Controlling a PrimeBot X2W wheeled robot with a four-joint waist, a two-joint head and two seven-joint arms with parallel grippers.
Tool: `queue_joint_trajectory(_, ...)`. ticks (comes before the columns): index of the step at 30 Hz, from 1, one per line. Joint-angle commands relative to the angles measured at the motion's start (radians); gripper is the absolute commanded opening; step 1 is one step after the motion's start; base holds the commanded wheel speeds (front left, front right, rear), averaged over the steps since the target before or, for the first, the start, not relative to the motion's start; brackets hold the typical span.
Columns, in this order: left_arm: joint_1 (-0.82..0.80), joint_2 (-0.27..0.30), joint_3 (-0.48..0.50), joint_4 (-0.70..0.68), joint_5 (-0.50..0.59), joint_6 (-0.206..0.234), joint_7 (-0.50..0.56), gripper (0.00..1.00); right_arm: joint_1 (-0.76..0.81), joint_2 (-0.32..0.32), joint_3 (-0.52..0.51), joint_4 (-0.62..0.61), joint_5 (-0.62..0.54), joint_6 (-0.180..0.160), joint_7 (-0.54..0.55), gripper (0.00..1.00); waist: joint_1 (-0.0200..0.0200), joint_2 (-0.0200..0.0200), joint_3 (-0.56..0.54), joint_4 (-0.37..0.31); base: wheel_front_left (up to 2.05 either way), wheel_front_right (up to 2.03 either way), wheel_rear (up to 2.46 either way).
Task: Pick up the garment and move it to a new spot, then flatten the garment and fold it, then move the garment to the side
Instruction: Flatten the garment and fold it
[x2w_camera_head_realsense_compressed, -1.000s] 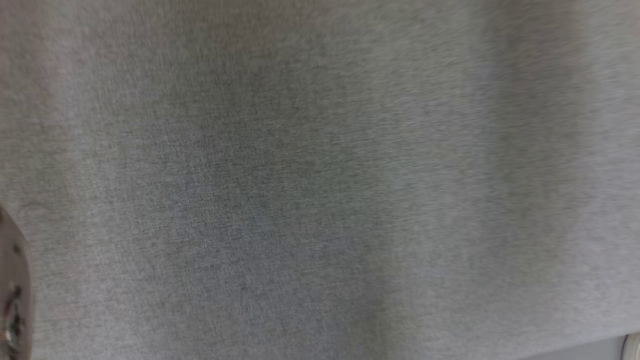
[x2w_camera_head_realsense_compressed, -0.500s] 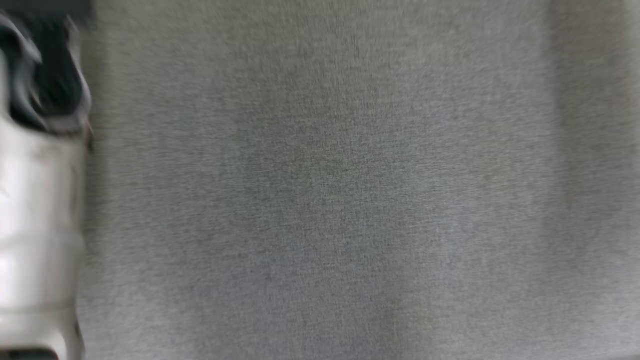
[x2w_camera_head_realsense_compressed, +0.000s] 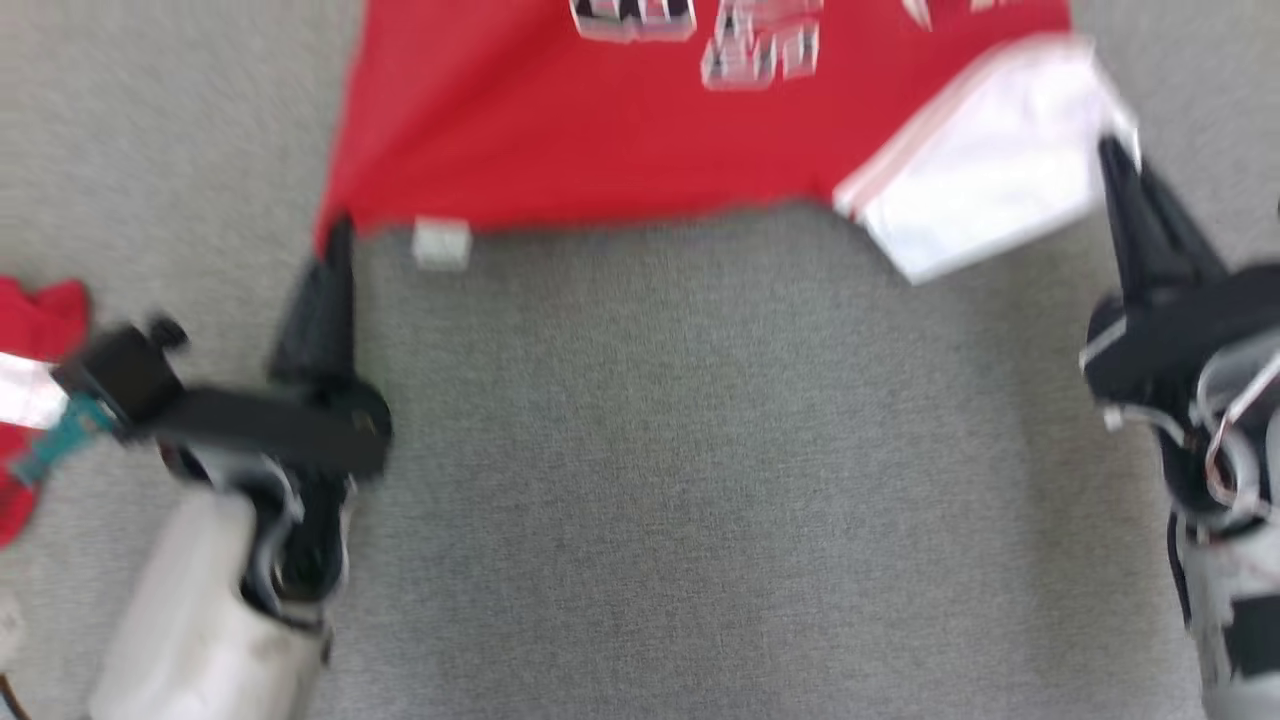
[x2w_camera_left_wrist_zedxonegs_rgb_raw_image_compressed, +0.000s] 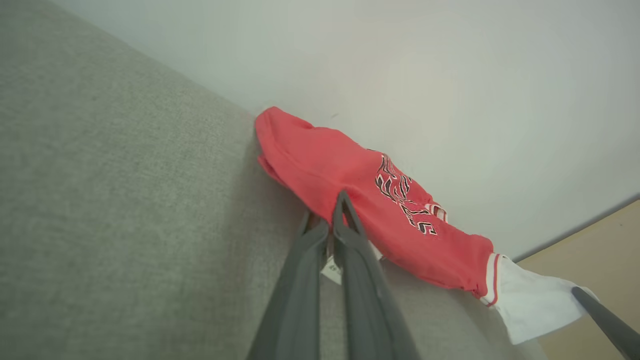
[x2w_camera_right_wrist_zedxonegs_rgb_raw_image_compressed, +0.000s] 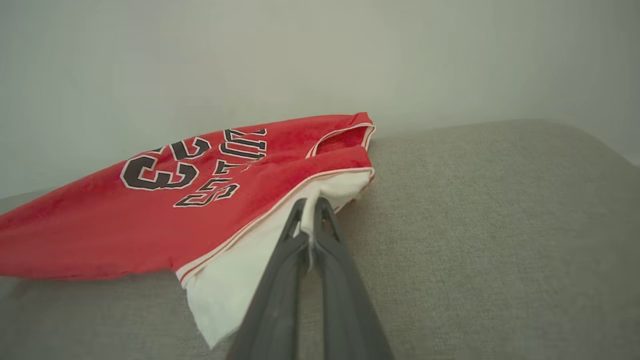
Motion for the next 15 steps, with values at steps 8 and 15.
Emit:
queue_joint_trajectory(8, 0.199, -0.001, -0.058, 0.002, 0.018, 0.012, 0.013, 0.00, 0.234, 0.057, -0.076, -0.072, -0.152, 0.000, 0.179, 0.00, 0.0004, 0.0002, -0.210, 0.021, 0.00, 0.00, 0.00)
queue_joint_trajectory(15, 0.338, -0.003, -0.079, -0.017, 0.009, 0.034, 0.019, 0.00, 0.417, 0.084, -0.092, -0.176, -0.225, 0.000, 0.397, 0.00, 0.0004, 0.0002, -0.303, 0.017, 0.00, 0.00, 0.00)
